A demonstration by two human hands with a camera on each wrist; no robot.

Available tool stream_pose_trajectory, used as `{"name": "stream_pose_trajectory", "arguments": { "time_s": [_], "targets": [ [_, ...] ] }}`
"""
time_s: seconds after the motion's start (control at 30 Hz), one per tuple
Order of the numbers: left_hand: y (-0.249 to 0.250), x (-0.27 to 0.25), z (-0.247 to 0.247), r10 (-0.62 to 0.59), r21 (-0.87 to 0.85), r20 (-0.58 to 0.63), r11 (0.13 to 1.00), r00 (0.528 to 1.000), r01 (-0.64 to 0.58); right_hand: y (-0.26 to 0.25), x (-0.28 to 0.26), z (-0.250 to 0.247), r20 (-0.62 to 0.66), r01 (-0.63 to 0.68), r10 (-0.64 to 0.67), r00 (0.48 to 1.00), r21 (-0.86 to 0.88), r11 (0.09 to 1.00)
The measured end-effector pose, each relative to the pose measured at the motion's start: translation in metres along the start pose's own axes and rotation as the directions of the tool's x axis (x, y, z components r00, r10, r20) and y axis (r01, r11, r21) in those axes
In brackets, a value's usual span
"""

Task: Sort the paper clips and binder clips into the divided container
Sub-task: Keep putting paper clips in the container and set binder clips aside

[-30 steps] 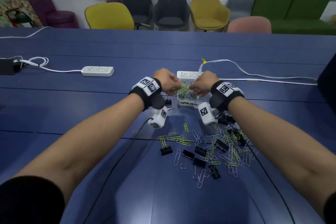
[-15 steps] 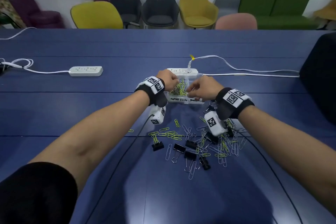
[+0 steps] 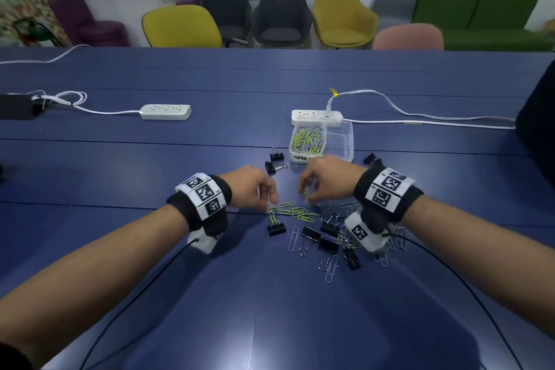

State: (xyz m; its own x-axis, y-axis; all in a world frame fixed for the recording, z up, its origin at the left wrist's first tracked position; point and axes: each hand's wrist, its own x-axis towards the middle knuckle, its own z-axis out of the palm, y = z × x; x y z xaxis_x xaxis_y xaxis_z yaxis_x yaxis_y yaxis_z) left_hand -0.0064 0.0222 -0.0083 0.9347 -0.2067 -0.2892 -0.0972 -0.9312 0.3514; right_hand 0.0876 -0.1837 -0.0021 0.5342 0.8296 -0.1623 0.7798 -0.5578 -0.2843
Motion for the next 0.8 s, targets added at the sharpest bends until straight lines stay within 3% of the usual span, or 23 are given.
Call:
{"name": "stream_pose_trajectory", "arguments": {
  "time_s": [0.13,0.3,0.8],
  "targets": [
    [-0.002,-0.008,0.012,0.094,0.006,0.002,0.996,0.996,-0.094,-0.008,0.005,0.011,0.087,0.015,-0.008,0.996,-0.079,0.997],
    [-0.005,-0.015,0.016,0.147,0.037,-0.016,0.988,0.989,-0.147,-0.006,0.003,0.01,0.086,0.013,-0.006,0.996,-0.087,0.996],
    [-0.01,-0.012,0.019,0.089,-0.012,0.037,0.996,0.995,-0.089,-0.005,0.006,0.02,0.058,0.062,-0.062,0.996,-0.006,0.998]
  ]
}}
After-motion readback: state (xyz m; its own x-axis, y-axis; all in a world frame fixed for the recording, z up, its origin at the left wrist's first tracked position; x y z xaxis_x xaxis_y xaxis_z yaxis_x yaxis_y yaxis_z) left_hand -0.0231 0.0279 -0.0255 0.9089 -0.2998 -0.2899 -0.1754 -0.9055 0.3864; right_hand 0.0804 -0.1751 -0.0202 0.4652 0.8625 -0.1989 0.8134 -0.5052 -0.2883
